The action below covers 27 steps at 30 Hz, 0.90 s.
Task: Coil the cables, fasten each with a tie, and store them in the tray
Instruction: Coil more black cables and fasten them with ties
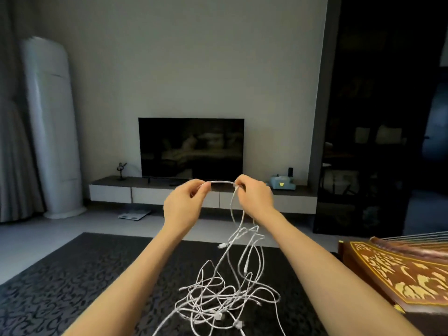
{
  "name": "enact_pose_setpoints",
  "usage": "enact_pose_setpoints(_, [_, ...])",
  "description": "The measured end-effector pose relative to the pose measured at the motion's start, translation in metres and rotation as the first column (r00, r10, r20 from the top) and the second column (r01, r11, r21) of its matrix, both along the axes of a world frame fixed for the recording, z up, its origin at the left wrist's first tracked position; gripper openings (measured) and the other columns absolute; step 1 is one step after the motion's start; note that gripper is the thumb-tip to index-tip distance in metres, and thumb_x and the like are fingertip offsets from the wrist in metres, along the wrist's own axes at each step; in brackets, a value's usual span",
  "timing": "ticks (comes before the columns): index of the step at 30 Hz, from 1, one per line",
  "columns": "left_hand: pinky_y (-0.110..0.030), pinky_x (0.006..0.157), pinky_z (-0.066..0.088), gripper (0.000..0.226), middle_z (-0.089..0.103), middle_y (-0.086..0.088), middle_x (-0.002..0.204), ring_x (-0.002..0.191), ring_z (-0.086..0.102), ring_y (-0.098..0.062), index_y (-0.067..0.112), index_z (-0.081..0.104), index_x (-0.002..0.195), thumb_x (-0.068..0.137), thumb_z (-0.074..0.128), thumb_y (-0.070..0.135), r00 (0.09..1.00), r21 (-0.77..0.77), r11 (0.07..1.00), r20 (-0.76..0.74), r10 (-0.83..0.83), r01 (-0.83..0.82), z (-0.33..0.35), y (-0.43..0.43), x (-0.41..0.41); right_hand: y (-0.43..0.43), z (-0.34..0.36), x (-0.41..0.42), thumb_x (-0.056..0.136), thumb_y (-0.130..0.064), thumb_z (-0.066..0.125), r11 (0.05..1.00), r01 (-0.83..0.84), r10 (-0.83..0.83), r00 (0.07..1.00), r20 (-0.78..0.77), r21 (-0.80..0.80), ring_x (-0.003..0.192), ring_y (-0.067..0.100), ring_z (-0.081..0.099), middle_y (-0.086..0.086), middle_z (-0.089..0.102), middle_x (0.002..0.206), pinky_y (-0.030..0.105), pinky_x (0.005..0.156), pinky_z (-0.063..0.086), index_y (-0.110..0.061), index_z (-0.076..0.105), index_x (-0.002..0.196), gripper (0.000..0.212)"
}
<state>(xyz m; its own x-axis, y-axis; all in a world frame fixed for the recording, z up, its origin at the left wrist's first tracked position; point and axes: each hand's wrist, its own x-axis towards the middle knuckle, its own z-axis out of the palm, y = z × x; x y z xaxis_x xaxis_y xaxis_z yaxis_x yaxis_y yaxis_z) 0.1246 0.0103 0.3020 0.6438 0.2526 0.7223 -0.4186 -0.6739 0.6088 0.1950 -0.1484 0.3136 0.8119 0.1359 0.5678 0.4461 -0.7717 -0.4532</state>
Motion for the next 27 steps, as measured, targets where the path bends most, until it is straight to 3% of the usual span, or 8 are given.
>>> enact_pose_setpoints(4, [-0.033,0.063,0.041,0.024,0.054,0.011,0.061,0.062,0.05,-0.011,0.023,0.067,0.084,0.097,0.049,0.034,0.998,-0.037,0.998,-0.037,-0.048,0.047,0.024,-0.008,0.005,0.005,-0.016,-0.006,0.084,-0.007,0.053,0.969,-0.203,0.145,0.928,-0.342,-0.139,0.107,0.02,0.058,-0.002,0.065,0.115,0.033,0.09,0.048,-0.023,0.071,0.103,0.03])
enact_pose_setpoints(8, [-0.028,0.061,0.038,0.027,0.053,0.011,0.06,0.059,0.047,-0.008,0.019,0.069,0.09,0.097,0.048,0.035,0.995,-0.013,0.996,-0.054,-0.089,0.088,0.027,-0.014,0.004,0.006,-0.038,-0.019,0.086,-0.018,0.059,0.918,-0.314,0.395,0.776,-0.492,0.242,0.095,0.006,0.054,-0.007,0.061,0.102,0.024,0.075,0.041,-0.022,0.069,0.094,0.013])
enact_pose_setpoints(12, [-0.027,0.056,0.036,0.024,0.05,0.007,0.058,0.054,0.043,-0.006,0.019,0.067,0.086,0.098,0.049,0.028,0.968,-0.157,0.955,0.043,-0.248,0.252,0.037,-0.022,-0.008,0.0,-0.065,-0.01,0.092,-0.035,0.051,0.99,-0.088,0.031,0.9,-0.434,-0.112,0.089,0.021,0.063,0.004,0.068,0.098,0.031,0.077,0.048,-0.012,0.069,0.093,0.029])
enact_pose_setpoints(16, [-0.012,0.043,0.029,0.026,0.041,0.007,0.051,0.044,0.034,-0.001,0.015,0.067,0.083,0.099,0.049,0.025,0.934,-0.348,0.871,0.21,-0.289,0.347,0.05,-0.017,-0.019,-0.022,-0.109,-0.009,0.097,-0.036,0.046,0.981,0.012,-0.127,0.789,-0.601,-0.193,0.051,0.015,0.057,0.003,0.061,0.065,0.022,0.047,0.042,-0.009,0.059,0.087,0.031])
enact_pose_setpoints(21, [-0.017,0.045,0.027,0.025,0.041,0.002,0.054,0.048,0.033,-0.005,0.021,0.066,0.081,0.098,0.049,0.029,0.967,-0.322,0.914,0.137,-0.213,0.247,0.025,0.002,-0.019,-0.03,-0.081,-0.004,0.101,-0.034,0.037,0.824,0.121,-0.309,0.915,-0.26,-0.553,0.091,0.026,0.059,0.01,0.061,0.102,0.032,0.074,0.045,-0.013,0.06,0.108,0.032])
enact_pose_setpoints(22, [-0.018,0.045,0.027,0.025,0.042,0.002,0.054,0.048,0.033,-0.006,0.021,0.066,0.082,0.098,0.049,0.029,0.974,-0.309,0.925,0.101,-0.201,0.223,0.017,0.007,-0.017,-0.029,-0.059,-0.001,0.101,-0.032,0.036,0.875,0.139,-0.267,0.937,-0.225,-0.463,0.085,0.026,0.058,0.011,0.059,0.097,0.032,0.071,0.046,-0.012,0.059,0.104,0.031])
enact_pose_setpoints(24, [-0.019,0.045,0.027,0.027,0.042,0.002,0.053,0.044,0.034,-0.005,0.021,0.064,0.082,0.099,0.046,0.032,0.982,-0.288,0.939,0.026,-0.186,0.185,0.002,0.015,-0.014,-0.025,-0.008,0.001,0.102,-0.031,0.037,0.985,0.152,-0.129,0.964,-0.234,0.084,0.078,0.028,0.062,0.014,0.062,0.088,0.038,0.071,0.053,-0.005,0.059,0.094,0.035])
enact_pose_setpoints(27, [-0.014,0.045,0.03,0.031,0.044,0.003,0.054,0.042,0.037,-0.001,0.02,0.063,0.081,0.1,0.041,0.032,0.984,-0.302,0.943,-0.061,-0.166,0.141,-0.02,0.021,-0.011,-0.022,0.065,-0.008,0.102,-0.027,0.038,0.751,-0.142,0.151,0.988,0.041,0.645,0.058,0.017,0.063,0.011,0.06,0.067,0.032,0.06,0.057,-0.008,0.058,0.08,0.035])
